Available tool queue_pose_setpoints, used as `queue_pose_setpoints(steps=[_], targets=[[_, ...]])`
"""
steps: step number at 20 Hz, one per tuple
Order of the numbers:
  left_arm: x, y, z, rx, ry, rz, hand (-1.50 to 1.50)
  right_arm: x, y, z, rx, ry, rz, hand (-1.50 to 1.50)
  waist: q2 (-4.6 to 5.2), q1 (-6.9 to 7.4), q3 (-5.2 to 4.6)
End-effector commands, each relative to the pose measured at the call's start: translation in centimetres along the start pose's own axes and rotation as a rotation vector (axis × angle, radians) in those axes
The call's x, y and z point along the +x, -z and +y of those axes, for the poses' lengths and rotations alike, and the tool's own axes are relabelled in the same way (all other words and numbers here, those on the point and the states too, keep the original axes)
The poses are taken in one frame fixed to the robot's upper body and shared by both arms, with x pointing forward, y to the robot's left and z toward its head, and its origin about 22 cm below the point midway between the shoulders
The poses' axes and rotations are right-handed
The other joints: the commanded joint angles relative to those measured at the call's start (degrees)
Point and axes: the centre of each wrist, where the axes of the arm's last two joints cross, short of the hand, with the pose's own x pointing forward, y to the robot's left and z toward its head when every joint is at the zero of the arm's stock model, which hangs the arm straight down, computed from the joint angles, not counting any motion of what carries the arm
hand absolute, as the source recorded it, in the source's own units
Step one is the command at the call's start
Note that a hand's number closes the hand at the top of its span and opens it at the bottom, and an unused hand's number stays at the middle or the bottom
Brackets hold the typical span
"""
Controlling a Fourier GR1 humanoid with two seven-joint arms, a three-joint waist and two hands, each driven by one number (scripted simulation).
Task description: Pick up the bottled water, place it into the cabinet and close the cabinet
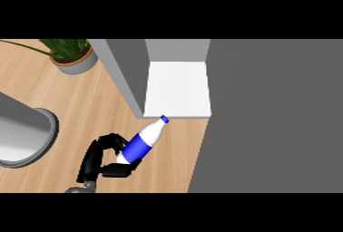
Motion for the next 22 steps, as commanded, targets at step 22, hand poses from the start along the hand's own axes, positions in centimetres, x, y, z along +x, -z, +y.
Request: queue_pose_setpoints(steps=[22], targets=[[3.5,-1.4,-2.8,0.014,-0.694,-0.302,1.5,2.9,-1.1,-0.4,-0.003,-0.052,-0.04,-1.5,0.22,-0.12,0.3]])
